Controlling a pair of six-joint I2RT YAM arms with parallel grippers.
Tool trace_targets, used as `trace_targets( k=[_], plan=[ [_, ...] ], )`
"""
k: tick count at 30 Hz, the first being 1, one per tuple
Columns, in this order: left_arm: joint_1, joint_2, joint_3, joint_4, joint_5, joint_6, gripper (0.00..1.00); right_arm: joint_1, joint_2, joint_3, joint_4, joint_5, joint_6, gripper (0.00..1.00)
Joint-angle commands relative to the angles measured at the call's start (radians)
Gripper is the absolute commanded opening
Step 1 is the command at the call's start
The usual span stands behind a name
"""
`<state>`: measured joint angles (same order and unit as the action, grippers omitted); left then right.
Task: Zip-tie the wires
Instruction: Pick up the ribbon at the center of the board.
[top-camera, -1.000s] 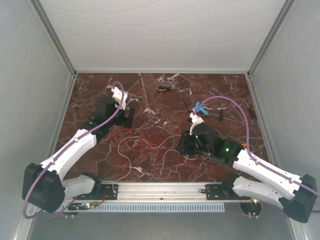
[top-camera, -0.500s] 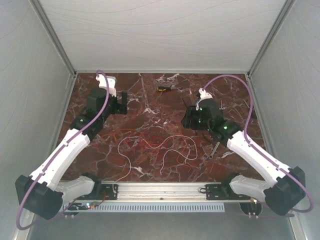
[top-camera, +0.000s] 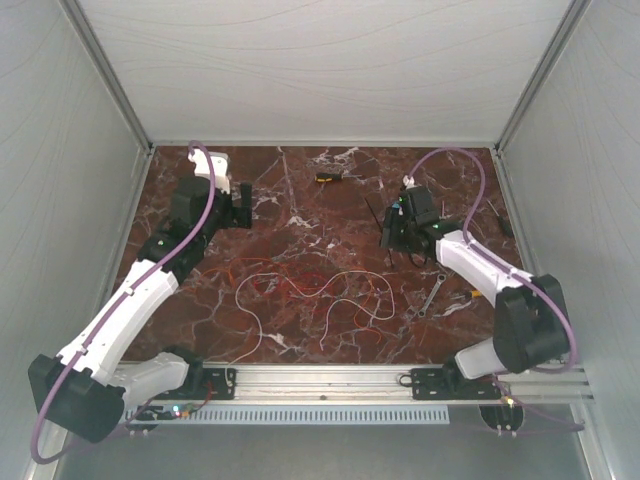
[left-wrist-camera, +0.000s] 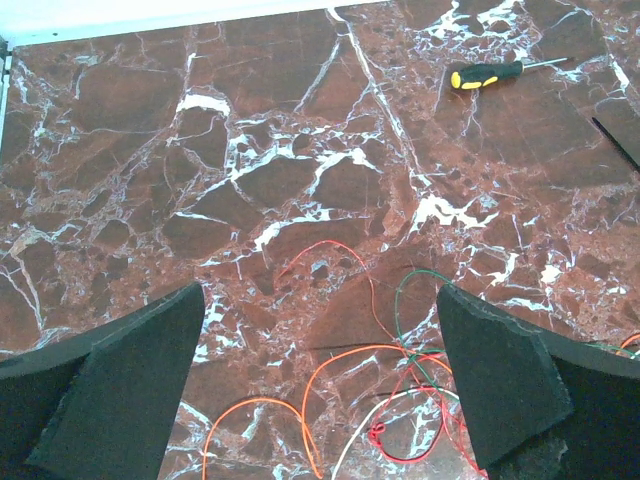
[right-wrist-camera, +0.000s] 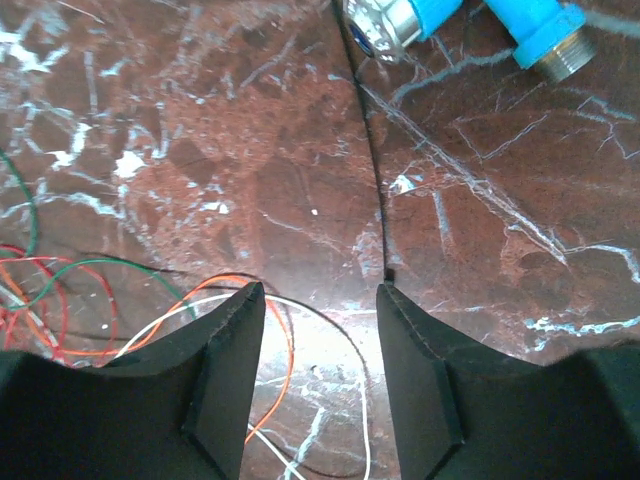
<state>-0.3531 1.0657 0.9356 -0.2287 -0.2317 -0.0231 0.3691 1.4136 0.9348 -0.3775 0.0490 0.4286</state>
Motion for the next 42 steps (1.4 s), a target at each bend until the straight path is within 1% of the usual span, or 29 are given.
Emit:
trace_targets(
  k=[1, 7, 12, 17, 20, 22, 26, 28, 32, 33, 34, 39, 42],
  plan=[
    [0.003, -0.016, 0.029, 0.017, 0.016, -0.009, 1.0, -0.013, 0.078, -0.003, 0.04, -0.02, -0.043, 0.44],
    [0.004, -0.017, 0.026, 0.019, 0.028, -0.008, 1.0, -0.021, 0.198, 0.023, 0.055, 0.001, -0.074, 0.37],
    [0.004, -0.012, 0.025, 0.017, 0.037, -0.006, 1.0, -0.038, 0.278, 0.06, 0.07, -0.01, -0.083, 0.31],
    [0.005, -0.012, 0.025, 0.018, 0.036, -0.003, 1.0, -0.038, 0.333, 0.085, 0.056, 0.002, -0.088, 0.23],
    [0.004, -0.011, 0.025, 0.019, 0.039, -0.003, 1.0, -0.037, 0.352, 0.081, 0.056, 0.014, -0.092, 0.2],
    [0.004, -0.011, 0.027, 0.018, 0.042, -0.003, 1.0, -0.032, 0.368, 0.087, 0.047, 0.034, -0.099, 0.18],
    [0.005, -0.011, 0.026, 0.019, 0.049, -0.003, 1.0, -0.004, 0.407, 0.114, 0.004, 0.134, -0.118, 0.16],
    [0.005, -0.011, 0.025, 0.018, 0.049, -0.003, 1.0, 0.014, 0.419, 0.122, -0.006, 0.178, -0.124, 0.13],
    [0.004, -0.012, 0.025, 0.017, 0.048, -0.001, 1.0, 0.036, 0.447, 0.125, -0.012, 0.201, -0.131, 0.04],
    [0.005, -0.012, 0.025, 0.018, 0.048, -0.001, 1.0, 0.038, 0.452, 0.124, -0.01, 0.198, -0.132, 0.01],
    [0.004, -0.013, 0.023, 0.017, 0.048, -0.001, 1.0, 0.041, 0.454, 0.122, -0.006, 0.192, -0.132, 0.0],
    [0.004, -0.014, 0.022, 0.019, 0.05, 0.0, 1.0, 0.052, 0.422, 0.118, 0.034, 0.088, -0.154, 0.0],
    [0.004, -0.016, 0.022, 0.02, 0.049, 0.002, 1.0, 0.059, 0.386, 0.137, 0.041, 0.015, -0.136, 0.0]
  ],
)
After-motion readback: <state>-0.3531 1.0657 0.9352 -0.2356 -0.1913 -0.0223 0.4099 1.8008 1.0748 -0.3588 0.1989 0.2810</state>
